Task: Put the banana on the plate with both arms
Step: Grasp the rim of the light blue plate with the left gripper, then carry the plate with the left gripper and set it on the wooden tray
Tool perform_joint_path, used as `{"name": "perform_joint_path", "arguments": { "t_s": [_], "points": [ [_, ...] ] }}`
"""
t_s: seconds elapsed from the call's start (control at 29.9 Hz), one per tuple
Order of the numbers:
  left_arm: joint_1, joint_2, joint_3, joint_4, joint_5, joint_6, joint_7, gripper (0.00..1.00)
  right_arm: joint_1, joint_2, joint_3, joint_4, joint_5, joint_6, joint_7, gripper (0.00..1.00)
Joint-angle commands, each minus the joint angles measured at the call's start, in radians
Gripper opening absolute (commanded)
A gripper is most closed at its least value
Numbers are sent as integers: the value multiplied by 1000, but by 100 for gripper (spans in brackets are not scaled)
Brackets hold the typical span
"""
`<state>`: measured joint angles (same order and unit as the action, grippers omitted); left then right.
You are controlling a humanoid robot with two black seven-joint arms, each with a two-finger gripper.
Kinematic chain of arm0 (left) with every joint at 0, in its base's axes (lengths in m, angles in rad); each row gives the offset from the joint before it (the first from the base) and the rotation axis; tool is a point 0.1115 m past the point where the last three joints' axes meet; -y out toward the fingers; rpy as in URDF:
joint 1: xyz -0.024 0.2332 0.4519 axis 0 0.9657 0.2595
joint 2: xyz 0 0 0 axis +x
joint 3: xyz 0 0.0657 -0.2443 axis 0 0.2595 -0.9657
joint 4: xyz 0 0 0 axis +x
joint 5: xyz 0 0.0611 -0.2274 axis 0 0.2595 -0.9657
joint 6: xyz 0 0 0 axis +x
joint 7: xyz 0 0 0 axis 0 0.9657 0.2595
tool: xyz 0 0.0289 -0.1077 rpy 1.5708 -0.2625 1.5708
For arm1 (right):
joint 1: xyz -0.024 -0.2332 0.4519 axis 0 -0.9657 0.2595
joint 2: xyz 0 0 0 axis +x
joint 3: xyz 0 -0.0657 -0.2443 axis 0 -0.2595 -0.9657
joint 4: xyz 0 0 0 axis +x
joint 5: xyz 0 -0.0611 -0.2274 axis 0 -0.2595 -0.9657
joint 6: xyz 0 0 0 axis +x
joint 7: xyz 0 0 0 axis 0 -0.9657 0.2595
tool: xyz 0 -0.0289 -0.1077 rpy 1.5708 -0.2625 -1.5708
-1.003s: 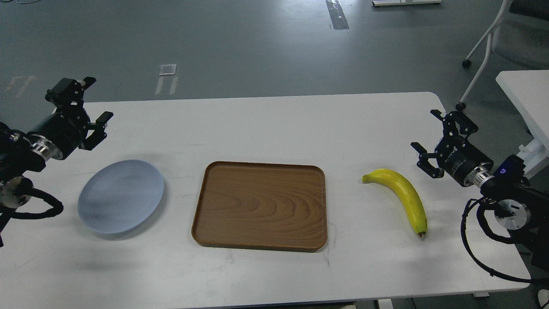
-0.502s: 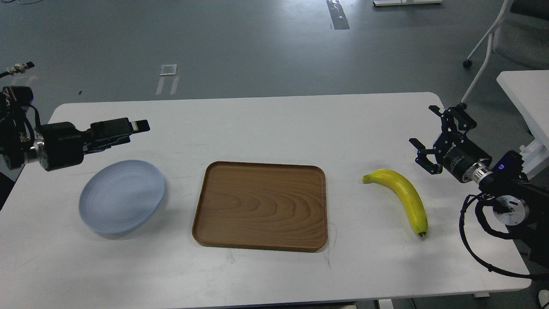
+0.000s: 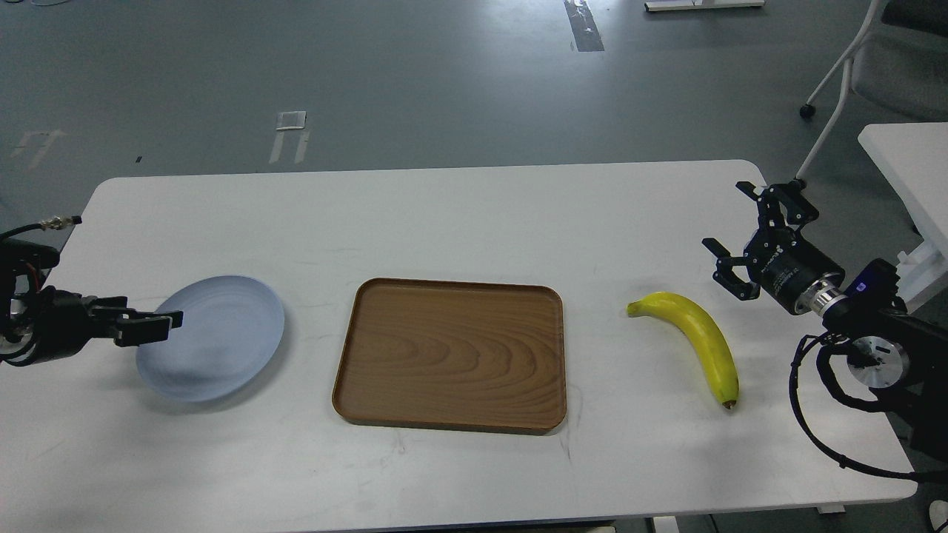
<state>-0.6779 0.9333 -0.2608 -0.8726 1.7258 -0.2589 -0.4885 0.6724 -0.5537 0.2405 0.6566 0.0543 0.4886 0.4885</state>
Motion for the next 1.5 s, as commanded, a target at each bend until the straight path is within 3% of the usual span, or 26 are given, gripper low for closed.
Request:
{"name": "perform_joint_path", "arguments": {
  "t_s": [0.0, 0.27, 0.37, 0.4, 0.57, 0.64, 0.67, 1.24, 1.47],
  "points": [
    [11, -42, 38, 90, -61, 10, 0, 100, 1, 1, -1, 0, 1, 0, 0, 100],
    [17, -88, 72, 158, -137, 12, 0, 93, -2, 1, -1, 2, -1, 0, 0, 100],
    [17, -96, 72, 175, -141, 12, 0, 70, -5, 1, -1, 3, -1, 0, 0, 100],
    [18, -97, 72, 178, -144, 12, 0, 55, -7, 1, -1, 3, -1, 0, 0, 100],
    [18, -96, 72, 178, -146, 12, 0, 36, -7, 1, -1, 5, -1, 0, 0, 100],
    [18, -96, 72, 178, -144, 12, 0, 19, -5, 1, -1, 5, -1, 0, 0, 100],
    [18, -96, 72, 178, -143, 12, 0, 0, -4, 1, -1, 5, 1, 0, 0, 100],
    [-9, -85, 68, 164, -163, 21, 0, 0, 1, 1, -1, 5, -1, 0, 0, 100],
    [-143, -74, 71, 78, -167, -56, 0, 0, 3, 1, -1, 5, -1, 0, 0, 100]
  ]
}}
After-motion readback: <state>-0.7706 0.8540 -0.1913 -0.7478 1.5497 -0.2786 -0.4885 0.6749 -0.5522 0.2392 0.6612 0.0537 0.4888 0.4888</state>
